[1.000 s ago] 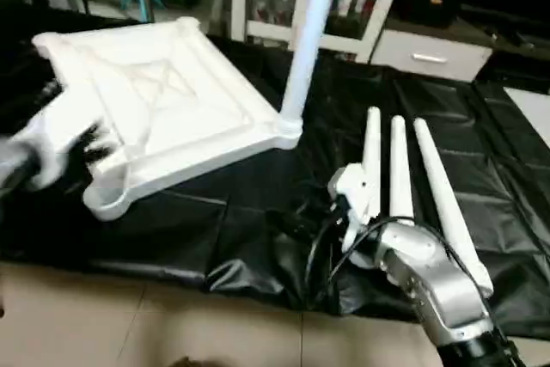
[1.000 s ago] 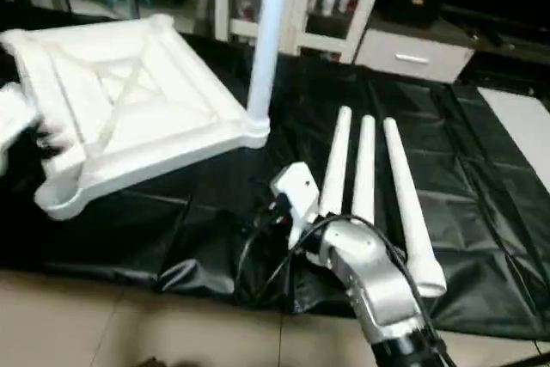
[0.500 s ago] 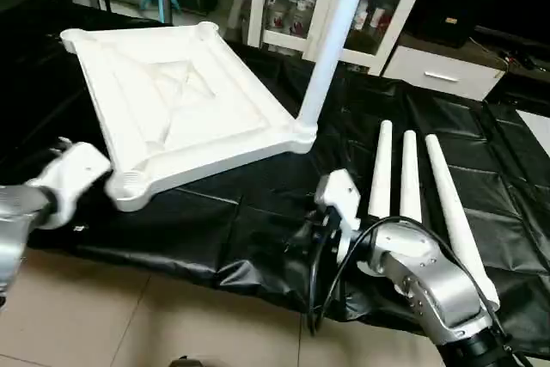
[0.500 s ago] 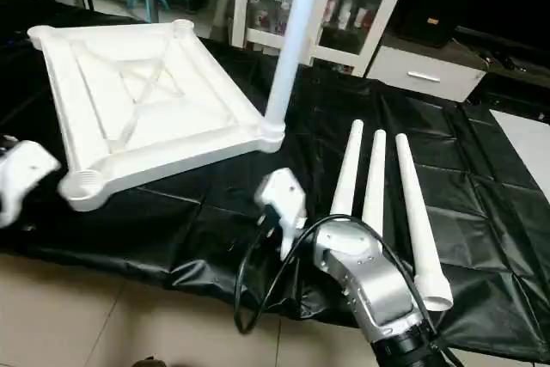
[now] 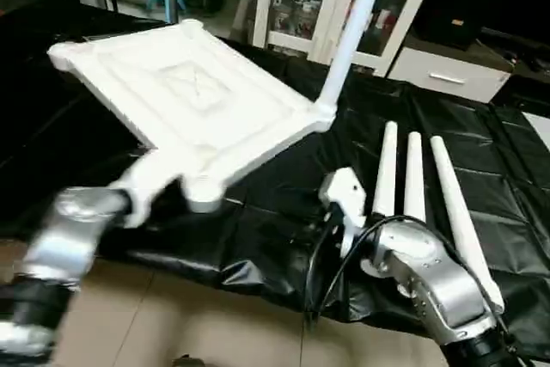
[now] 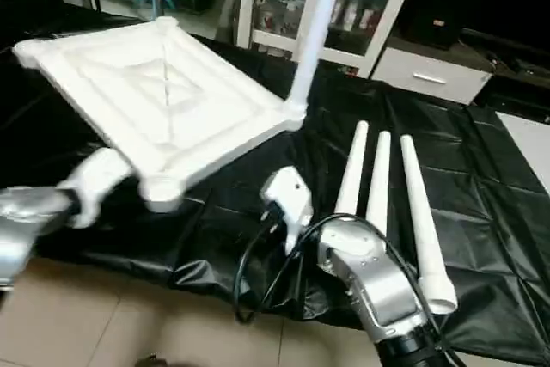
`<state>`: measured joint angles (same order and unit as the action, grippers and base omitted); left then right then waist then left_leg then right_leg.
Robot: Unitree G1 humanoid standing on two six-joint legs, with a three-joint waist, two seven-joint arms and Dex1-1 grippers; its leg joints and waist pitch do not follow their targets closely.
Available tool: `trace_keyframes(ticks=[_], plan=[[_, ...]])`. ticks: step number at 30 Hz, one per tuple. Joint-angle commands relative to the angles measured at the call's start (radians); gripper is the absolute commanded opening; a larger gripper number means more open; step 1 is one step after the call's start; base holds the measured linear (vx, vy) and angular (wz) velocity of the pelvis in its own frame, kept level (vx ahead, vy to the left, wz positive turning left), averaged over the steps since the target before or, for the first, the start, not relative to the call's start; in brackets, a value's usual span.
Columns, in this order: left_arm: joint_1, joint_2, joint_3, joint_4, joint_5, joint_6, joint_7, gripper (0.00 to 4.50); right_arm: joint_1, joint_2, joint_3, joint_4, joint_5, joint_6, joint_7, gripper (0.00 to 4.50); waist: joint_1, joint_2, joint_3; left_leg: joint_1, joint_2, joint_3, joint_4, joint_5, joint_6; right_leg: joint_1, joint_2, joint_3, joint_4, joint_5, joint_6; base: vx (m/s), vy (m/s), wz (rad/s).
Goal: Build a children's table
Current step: Rotate table base, then pick table leg
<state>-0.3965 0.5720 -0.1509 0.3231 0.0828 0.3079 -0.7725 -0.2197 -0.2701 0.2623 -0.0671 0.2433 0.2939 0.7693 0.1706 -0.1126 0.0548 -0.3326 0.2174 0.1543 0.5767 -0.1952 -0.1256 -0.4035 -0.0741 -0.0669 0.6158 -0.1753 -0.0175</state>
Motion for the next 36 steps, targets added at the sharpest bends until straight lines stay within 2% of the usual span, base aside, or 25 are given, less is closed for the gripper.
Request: trace_keyframes(ticks=[1, 6, 8, 11, 15, 16, 17, 18, 19, 20, 21, 22, 23, 24, 26, 27, 28, 29, 30, 32, 34, 35, 36], plan=[[-0.016, -0.034, -0.035, -0.026, -0.008, -0.007, -0.021, 1.39, 0.005, -0.016, -0.033, 0.002, -0.002, -0.008, -0.011, 3.98, -0.004, 0.043, -0.063, -0.001, 0.009, 0.003, -0.077, -0.242, -0.047, 0.049, -0.060, 0.044, -0.058, -0.132, -0.141, 0.000, 0.000, 0.00], [-0.020, -0.085, -0.061, -0.029, -0.006, -0.026, 0.006, 1.39, 0.007, -0.018, -0.046, -0.002, 0.003, -0.013, -0.032, 3.98, -0.005, 0.042, -0.063, -0.002, 0.009, 0.005, -0.073, -0.214, -0.034, 0.049, -0.059, 0.045, -0.056, -0.111, -0.152, 0.000, 0.000, 0.00], [-0.015, -0.097, -0.060, -0.039, -0.007, -0.031, 0.023, 1.39, 0.009, -0.014, -0.059, -0.005, 0.004, -0.012, -0.046, 3.98, -0.005, 0.050, -0.063, -0.003, 0.009, 0.005, -0.072, -0.210, -0.030, 0.050, -0.058, 0.044, -0.056, -0.106, -0.153, 0.000, 0.000, 0.00], [0.019, -0.090, -0.033, -0.110, -0.029, -0.016, 0.023, 1.39, 0.014, -0.012, -0.081, -0.019, 0.005, 0.001, -0.067, 3.98, -0.007, 0.051, -0.062, -0.003, 0.011, 0.004, -0.074, -0.217, -0.033, 0.052, -0.059, 0.044, -0.056, -0.120, -0.153, 0.000, 0.000, 0.00], [0.126, -0.055, 0.088, -0.358, -0.135, 0.082, -0.002, 1.39, -0.018, -0.006, -0.137, -0.013, -0.044, 0.104, -0.209, 3.98, -0.014, 0.052, -0.059, -0.005, 0.012, 0.005, -0.077, -0.224, -0.039, 0.051, -0.056, 0.044, -0.057, -0.137, -0.164, 0.000, 0.000, 0.00], [0.129, -0.054, 0.091, -0.364, -0.139, 0.085, -0.004, 1.39, -0.020, -0.005, -0.140, -0.011, -0.043, 0.109, -0.214, 4.14, -0.018, 0.053, -0.059, -0.003, 0.009, 0.007, -0.076, -0.227, -0.040, 0.049, -0.053, 0.044, -0.057, -0.144, -0.164, 0.000, 0.000, 0.00], [0.147, -0.047, 0.110, -0.401, -0.158, 0.100, -0.011, 1.39, -0.032, 0.000, -0.155, 0.000, -0.042, 0.139, -0.245, 4.14, -0.019, 0.051, -0.057, -0.001, 0.008, 0.008, -0.075, -0.232, -0.040, 0.046, -0.051, 0.044, -0.058, -0.157, -0.159, 0.000, 0.000, 0.00], [0.189, -0.035, 0.167, -0.494, -0.222, 0.140, -0.026, 1.39, -0.073, 0.021, -0.205, 0.041, -0.052, 0.209, -0.344, 4.31, -0.024, 0.040, -0.055, -0.004, 0.008, 0.007, -0.078, -0.245, -0.039, 0.048, -0.052, 0.043, -0.060, -0.193, -0.152, 0.000, 0.000, 0.00], [0.214, -0.055, 0.223, -0.564, -0.289, 0.180, -0.013, 1.39, -0.107, 0.036, -0.239, 0.063, -0.047, 0.265, -0.398, 4.42, -0.028, 0.047, -0.053, -0.006, 0.006, 0.005, -0.081, -0.257, -0.044, 0.047, -0.052, 0.042, -0.063, -0.247, -0.139, 0.000, 0.000, 0.00], [0.217, -0.072, 0.241, -0.580, -0.312, 0.185, -0.001, 1.39, -0.120, 0.038, -0.242, 0.069, -0.055, 0.279, -0.413, 4.42, -0.030, 0.046, -0.053, 0.000, 0.007, 0.007, -0.078, -0.271, -0.051, 0.041, -0.053, 0.043, -0.061, -0.262, -0.137, 0.000, 0.000, 0.00], [0.213, -0.096, 0.254, -0.581, -0.317, 0.186, 0.028, 1.39, -0.134, 0.039, -0.240, 0.076, -0.065, 0.292, -0.426, 4.47, -0.032, 0.046, -0.054, -0.001, 0.005, 0.007, -0.077, -0.274, -0.053, 0.041, -0.051, 0.042, -0.065, -0.266, -0.132, 0.000, 0.000, 0.00], [0.208, -0.118, 0.261, -0.581, -0.317, 0.190, 0.059, 1.39, -0.146, 0.039, -0.237, 0.083, -0.074, 0.303, -0.438, 4.47, -0.030, 0.051, -0.053, 0.006, 0.005, 0.010, -0.074, -0.280, -0.051, 0.032, -0.047, 0.043, -0.068, -0.252, -0.127, 0.000, 0.000, 0.00], [0.208, -0.119, 0.262, -0.581, -0.317, 0.191, 0.061, 1.39, -0.146, 0.039, -0.236, 0.083, -0.075, 0.304, -0.439, 4.47, -0.029, 0.051, -0.053, 0.007, 0.004, 0.011, -0.074, -0.278, -0.049, 0.032, -0.046, 0.043, -0.068, -0.242, -0.124, 0.000, 0.000, 0.00], [0.202, -0.140, 0.254, -0.569, -0.296, 0.171, 0.093, 1.39, -0.163, 0.043, -0.240, 0.096, -0.089, 0.324, -0.468, 4.47, -0.030, 0.043, -0.054, 0.001, 0.003, 0.011, -0.075, -0.260, -0.043, 0.037, -0.045, 0.043, -0.068, -0.231, -0.114, 0.000, 0.000, 0.00], [0.192, -0.160, 0.234, -0.558, -0.261, 0.180, 0.135, 1.39, -0.188, 0.051, -0.247, 0.117, -0.106, 0.356, -0.506, 4.47, -0.028, 0.045, -0.056, -0.002, 0.003, 0.009, -0.076, -0.233, -0.045, 0.041, -0.048, 0.044, -0.065, -0.227, -0.098, 0.000, 0.000, 0.00], [0.181, -0.178, 0.213, -0.549, -0.232, 0.185, 0.170, 1.39, -0.215, 0.061, -0.257, 0.142, -0.119, 0.388, -0.547, 4.47, -0.032, 0.036, -0.057, -0.004, 0.003, 0.009, -0.075, -0.215, -0.048, 0.043, -0.045, 0.043, -0.062, -0.216, -0.090, 0.000, 0.000, 0.00], [0.177, -0.182, 0.200, -0.554, -0.229, 0.195, 0.179, 1.39, -0.236, 0.071, -0.267, 0.164, -0.129, 0.413, -0.584, 4.47, -0.033, 0.037, -0.058, -0.003, 0.001, 0.009, -0.074, -0.203, -0.052, 0.043, -0.046, 0.044, -0.061, -0.210, -0.084, 0.000, 0.000, 0.00], [0.177, -0.182, 0.200, -0.554, -0.229, 0.195, 0.179, 1.39, -0.236, 0.071, -0.267, 0.164, -0.129, 0.413, -0.584, 4.47, -0.033, 0.038, -0.059, -0.003, 0.001, 0.009, -0.074, -0.197, -0.056, 0.043, -0.047, 0.044, -0.059, -0.205, -0.083, 0.000, 0.000, 0.00], [0.172, -0.185, 0.183, -0.566, -0.238, 0.202, 0.174, 1.39, -0.267, 0.078, -0.267, 0.194, -0.161, 0.468, -0.643, 4.47, -0.034, 0.037, -0.059, -0.005, 0.000, 0.009, -0.073, -0.179, -0.062, 0.043, -0.046, 0.044, -0.058, -0.193, -0.079, 0.000, 0.000, 0.00], [0.169, -0.176, 0.153, -0.589, -0.254, 0.204, 0.144, 1.39, -0.300, 0.084, -0.273, 0.228, -0.154, 0.539, -0.656, 4.47, -0.034, 0.030, -0.063, -0.003, -0.003, 0.012, -0.069, -0.143, -0.061, 0.043, -0.044, 0.045, -0.051, -0.141, -0.082, 0.000, 0.000, 0.00], [0.172, -0.158, 0.130, -0.612, -0.270, 0.204, 0.101, 1.39, -0.321, 0.089, -0.284, 0.244, -0.155, 0.613, -0.674, 4.47, -0.033, 0.030, -0.063, -0.004, -0.004, 0.012, -0.069, -0.120, -0.059, 0.045, -0.044, 0.045, -0.047, -0.113, -0.083, 0.000, 0.000, 0.00], [0.178, -0.135, 0.109, -0.644, -0.299, 0.238, 0.055, 1.39, -0.335, 0.093, -0.292, 0.256, -0.162, 0.661, -0.691, 4.47, -0.033, 0.023, -0.064, -0.005, -0.004, 0.013, -0.068, -0.111, -0.058, 0.046, -0.043, 0.045, -0.047, -0.103, -0.085, 0.000, 0.000, 0.00], [0.183, -0.118, 0.095, -0.665, -0.315, 0.263, 0.025, 1.39, -0.342, 0.096, -0.297, 0.263, -0.164, 0.683, -0.701, 4.47, -0.032, 0.026, -0.065, -0.004, -0.006, 0.014, -0.066, -0.097, -0.062, 0.045, -0.044, 0.046, -0.042, -0.087, -0.090, 0.000, 0.000, 0.00]])
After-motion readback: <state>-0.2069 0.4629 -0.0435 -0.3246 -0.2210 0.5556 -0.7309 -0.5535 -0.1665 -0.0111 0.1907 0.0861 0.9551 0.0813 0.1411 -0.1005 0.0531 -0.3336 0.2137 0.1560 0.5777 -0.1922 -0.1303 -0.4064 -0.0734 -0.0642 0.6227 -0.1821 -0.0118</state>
